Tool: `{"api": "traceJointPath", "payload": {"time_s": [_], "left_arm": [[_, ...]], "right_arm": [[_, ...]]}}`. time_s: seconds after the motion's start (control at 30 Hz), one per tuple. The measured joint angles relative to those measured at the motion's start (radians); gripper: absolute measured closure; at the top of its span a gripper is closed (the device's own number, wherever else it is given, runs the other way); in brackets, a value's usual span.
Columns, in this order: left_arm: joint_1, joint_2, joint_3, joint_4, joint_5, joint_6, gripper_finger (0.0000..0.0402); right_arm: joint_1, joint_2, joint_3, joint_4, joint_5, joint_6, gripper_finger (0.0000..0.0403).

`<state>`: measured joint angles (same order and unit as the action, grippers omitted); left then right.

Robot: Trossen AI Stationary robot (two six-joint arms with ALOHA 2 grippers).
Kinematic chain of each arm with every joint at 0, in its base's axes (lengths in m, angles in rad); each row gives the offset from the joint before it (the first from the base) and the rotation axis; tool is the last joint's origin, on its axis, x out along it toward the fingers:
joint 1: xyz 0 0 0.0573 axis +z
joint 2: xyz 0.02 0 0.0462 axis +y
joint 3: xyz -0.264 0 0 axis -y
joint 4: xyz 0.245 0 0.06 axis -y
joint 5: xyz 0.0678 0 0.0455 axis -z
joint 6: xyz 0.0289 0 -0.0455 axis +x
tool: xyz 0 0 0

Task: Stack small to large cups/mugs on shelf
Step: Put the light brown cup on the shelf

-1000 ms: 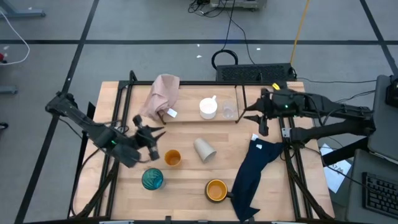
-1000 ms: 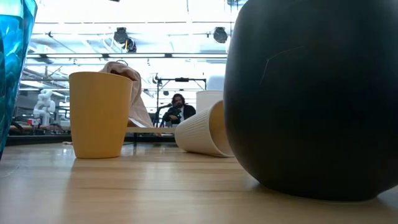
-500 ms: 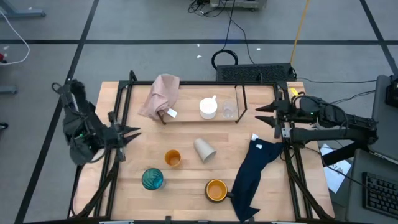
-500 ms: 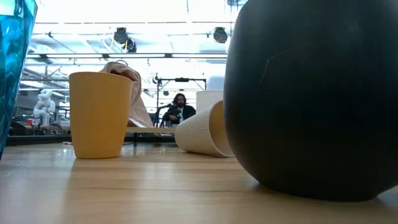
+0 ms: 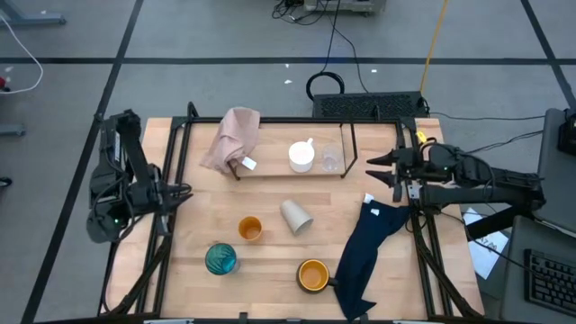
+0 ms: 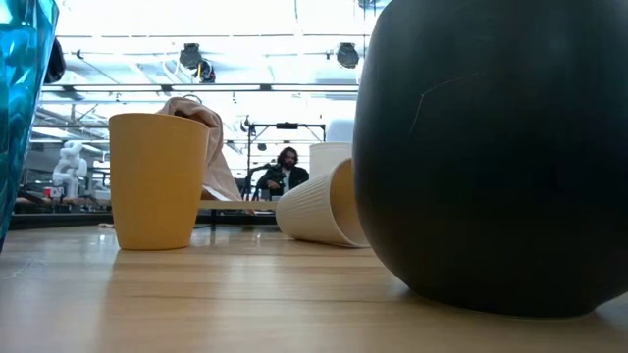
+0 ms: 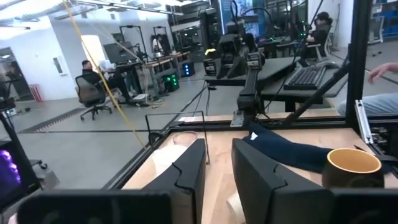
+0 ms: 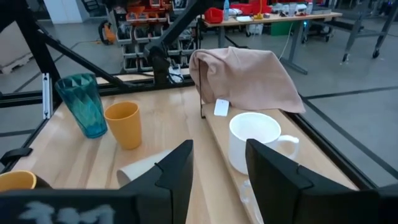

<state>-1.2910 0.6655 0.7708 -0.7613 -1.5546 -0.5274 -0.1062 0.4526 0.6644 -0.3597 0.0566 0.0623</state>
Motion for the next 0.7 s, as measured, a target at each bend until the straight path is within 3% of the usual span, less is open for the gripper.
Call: {"api": "traceJointPath", "payload": {"time_s": [0.27, 0.4, 0.47, 0.57, 0.63, 0.7], "left_arm": [[0.097, -0.006, 0.000, 0.012, -0.010, -0.052, 0.0321], [0.149, -0.003, 0.000, 0.238, 0.049, 0.093, 0.0321], [0.174, 0.011, 0.000, 0.488, 0.180, 0.322, 0.0321], [0.201, 0.045, 0.001, 0.880, 0.561, 0.713, 0.0321], [0.214, 0.071, 0.002, 1.007, 0.769, 0.869, 0.0321], [0.243, 0.096, 0.002, 1.013, 0.821, 0.909, 0.0321]], "right_arm": [[0.000, 0.000, -0.035, 0.047, 0.000, 0.001, 0.0264], [0.000, 0.000, -0.035, 0.070, 0.000, 0.004, 0.0264], [0.000, 0.000, -0.035, 0.087, 0.000, 0.004, 0.0264], [0.000, 0.000, -0.035, 0.109, 0.000, -0.007, 0.0264], [0.000, 0.000, -0.035, 0.107, 0.000, -0.016, 0.0264], [0.000, 0.000, -0.035, 0.105, 0.000, -0.020, 0.0264]]}}
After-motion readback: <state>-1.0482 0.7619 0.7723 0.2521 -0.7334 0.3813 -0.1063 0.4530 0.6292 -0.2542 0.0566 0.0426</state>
